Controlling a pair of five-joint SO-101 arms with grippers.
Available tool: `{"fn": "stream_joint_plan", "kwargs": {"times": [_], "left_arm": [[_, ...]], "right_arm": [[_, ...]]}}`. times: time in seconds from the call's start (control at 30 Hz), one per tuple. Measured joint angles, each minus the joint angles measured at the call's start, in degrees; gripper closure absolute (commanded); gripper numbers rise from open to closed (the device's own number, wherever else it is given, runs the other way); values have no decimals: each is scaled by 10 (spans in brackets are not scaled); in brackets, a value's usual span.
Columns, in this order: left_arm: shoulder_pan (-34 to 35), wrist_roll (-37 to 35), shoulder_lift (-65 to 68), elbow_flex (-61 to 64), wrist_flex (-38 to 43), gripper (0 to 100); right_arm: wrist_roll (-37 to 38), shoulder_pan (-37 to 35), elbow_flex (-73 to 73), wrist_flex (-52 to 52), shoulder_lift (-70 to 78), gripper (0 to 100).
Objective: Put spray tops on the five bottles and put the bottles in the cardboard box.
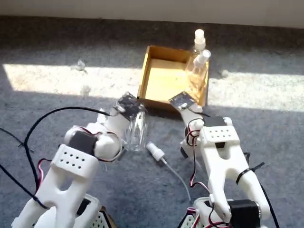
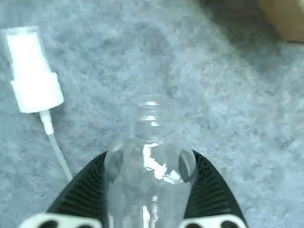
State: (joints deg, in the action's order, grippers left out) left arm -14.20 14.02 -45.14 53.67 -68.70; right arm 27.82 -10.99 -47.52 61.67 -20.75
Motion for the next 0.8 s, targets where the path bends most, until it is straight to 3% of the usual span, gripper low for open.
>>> {"fn": "stream_joint_plan", "kwargs": {"times": [0.1,0.33,0.47,0.63,0.8], "left_arm": [[-81,-18,0,-19,-6,835],[-167,-89,44,-66,25,835],[-175,-99,158,-113,30,835],[-176,-55,293,-155,32,835],[-174,-142,309,-173,43,835]], "right_arm": [[-39,3,-1,0,7,981],[-85,5,-1,-3,17,981],[-90,5,-4,-21,18,981],[-90,21,-4,-25,18,981],[-90,28,-4,-25,18,981]]}}
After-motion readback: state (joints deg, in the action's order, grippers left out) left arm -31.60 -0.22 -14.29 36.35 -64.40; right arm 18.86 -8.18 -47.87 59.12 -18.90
